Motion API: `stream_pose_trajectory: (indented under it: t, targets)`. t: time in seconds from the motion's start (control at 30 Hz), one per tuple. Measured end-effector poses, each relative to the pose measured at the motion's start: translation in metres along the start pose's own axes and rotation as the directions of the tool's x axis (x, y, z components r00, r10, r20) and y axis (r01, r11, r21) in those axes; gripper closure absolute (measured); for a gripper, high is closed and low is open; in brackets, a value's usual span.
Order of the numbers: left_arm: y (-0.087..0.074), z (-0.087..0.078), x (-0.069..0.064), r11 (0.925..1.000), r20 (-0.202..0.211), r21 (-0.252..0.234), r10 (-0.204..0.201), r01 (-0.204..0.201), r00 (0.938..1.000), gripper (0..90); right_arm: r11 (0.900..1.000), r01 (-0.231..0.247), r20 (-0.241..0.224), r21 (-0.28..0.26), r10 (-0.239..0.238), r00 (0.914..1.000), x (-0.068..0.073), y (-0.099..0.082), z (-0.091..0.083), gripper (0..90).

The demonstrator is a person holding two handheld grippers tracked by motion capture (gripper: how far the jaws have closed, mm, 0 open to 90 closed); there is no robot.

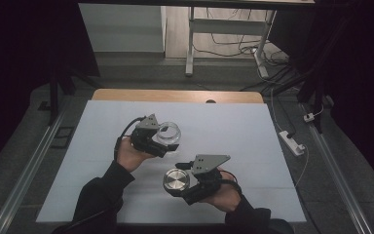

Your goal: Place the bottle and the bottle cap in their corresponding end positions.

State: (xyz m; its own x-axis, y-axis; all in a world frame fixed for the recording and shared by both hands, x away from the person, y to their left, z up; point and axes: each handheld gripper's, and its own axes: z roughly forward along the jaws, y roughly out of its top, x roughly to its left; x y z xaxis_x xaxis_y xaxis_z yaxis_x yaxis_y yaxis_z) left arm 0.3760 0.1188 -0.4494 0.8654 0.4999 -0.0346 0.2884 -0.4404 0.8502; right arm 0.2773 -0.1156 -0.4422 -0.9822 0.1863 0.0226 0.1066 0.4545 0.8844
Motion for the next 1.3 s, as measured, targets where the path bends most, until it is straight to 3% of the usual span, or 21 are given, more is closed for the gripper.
stream_pose_trajectory:
  t: [0.63, 1.17, 1.3]
  targets:
    - [0.0, 0.03, 0.016, 0.9994, -0.045, 0.034, -0.007, 0.009, 0.999, 15.1, 0.998, -0.055, 0.053, 0.033, 0.053, 0.9972, -0.004, -0.027, 0.012, 19.8]
    - [-0.013, 0.049, 0.024, 0.9987, -0.094, 0.036, -0.031, 0.035, 0.9951, 15.1, 0.994, -0.076, 0.076, 0.078, 0.07, 0.9946, -0.011, -0.05, 0.031, 19.8]
    - [-0.014, 0.054, 0.025, 0.9988, -0.096, 0.034, -0.033, 0.036, 0.9948, 15.1, 0.9902, -0.101, 0.075, 0.096, 0.094, 0.9928, -0.012, -0.055, 0.037, 19.8]
